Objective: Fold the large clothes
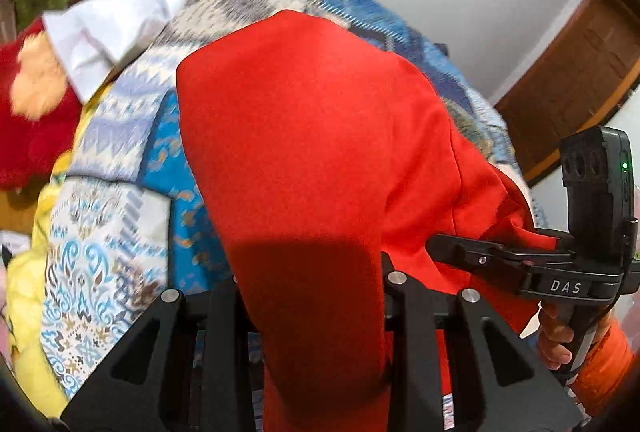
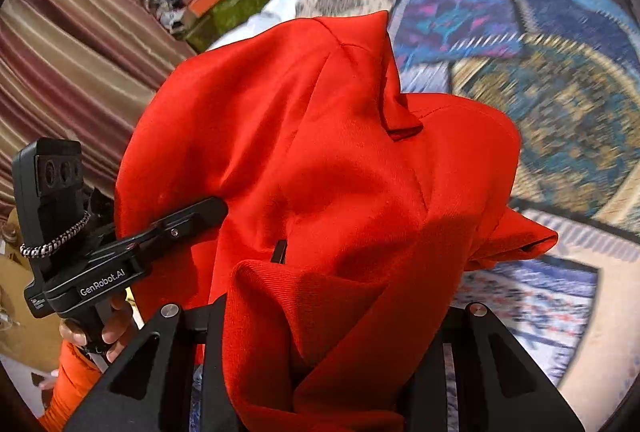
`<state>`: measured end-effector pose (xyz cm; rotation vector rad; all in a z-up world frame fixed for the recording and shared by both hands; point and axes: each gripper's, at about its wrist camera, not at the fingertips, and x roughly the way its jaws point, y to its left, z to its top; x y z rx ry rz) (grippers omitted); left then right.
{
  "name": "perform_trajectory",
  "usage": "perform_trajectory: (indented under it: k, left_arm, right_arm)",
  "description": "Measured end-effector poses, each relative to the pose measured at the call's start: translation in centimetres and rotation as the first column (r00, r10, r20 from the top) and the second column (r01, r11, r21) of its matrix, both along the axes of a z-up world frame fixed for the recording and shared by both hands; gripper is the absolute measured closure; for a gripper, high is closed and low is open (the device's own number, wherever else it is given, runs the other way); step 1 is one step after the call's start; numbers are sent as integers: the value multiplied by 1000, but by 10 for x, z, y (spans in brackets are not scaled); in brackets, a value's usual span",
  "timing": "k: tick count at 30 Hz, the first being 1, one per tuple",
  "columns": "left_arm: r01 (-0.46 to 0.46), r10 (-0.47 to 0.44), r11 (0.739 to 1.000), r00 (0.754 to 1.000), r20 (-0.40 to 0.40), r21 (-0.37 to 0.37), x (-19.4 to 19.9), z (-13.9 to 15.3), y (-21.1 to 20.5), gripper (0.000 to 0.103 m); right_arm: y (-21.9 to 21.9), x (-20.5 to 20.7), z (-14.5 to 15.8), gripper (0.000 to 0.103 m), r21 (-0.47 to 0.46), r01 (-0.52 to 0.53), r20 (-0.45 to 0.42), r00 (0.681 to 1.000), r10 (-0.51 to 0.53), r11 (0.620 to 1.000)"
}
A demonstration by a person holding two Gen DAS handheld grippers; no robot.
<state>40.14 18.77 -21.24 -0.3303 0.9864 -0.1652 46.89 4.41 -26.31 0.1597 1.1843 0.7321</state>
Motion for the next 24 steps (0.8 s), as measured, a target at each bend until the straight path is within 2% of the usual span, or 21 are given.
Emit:
perform_trajectory:
  k: [6, 9, 11, 13, 16, 18, 22, 24]
  left_arm:
    - [-18, 16, 1000, 994, -106, -20, 0, -51, 17, 73]
    - [-38, 31, 998, 989, -146, -47, -3, -74, 22, 65]
    - [-34, 28, 998, 993, -117, -47, -9, -75, 22, 61]
    - [-30, 28, 999, 994, -109, -17, -14, -72, 20, 56]
    - [-17, 24, 997, 994, -111, 71, -26, -66, 13, 49]
    - [-14, 27, 991, 995, -99, 131, -35, -58, 12, 47]
    - [-35, 48, 981, 997, -65, 189, -52, -37, 15, 45]
    - [-51, 61, 967, 998, -32, 248, -63, -24, 16, 45]
  right_arm:
    - [23, 3, -43, 73, -84, -43, -72, 997, 37, 996]
    - [32, -4, -51, 72, -177, -88, -25, 996, 85, 980]
    - [37, -13, -47, 70, -233, -121, 23, 991, 130, 965]
    - [36, -18, -44, 66, -262, -140, 35, 987, 154, 955]
    - [25, -21, -40, 64, -269, -143, 26, 987, 156, 952]
    - [19, -22, -31, 64, -272, -131, 37, 989, 146, 953]
    - [8, -30, -5, 64, -291, -98, 101, 986, 132, 952]
    - [3, -39, 8, 64, -306, -79, 145, 981, 129, 949]
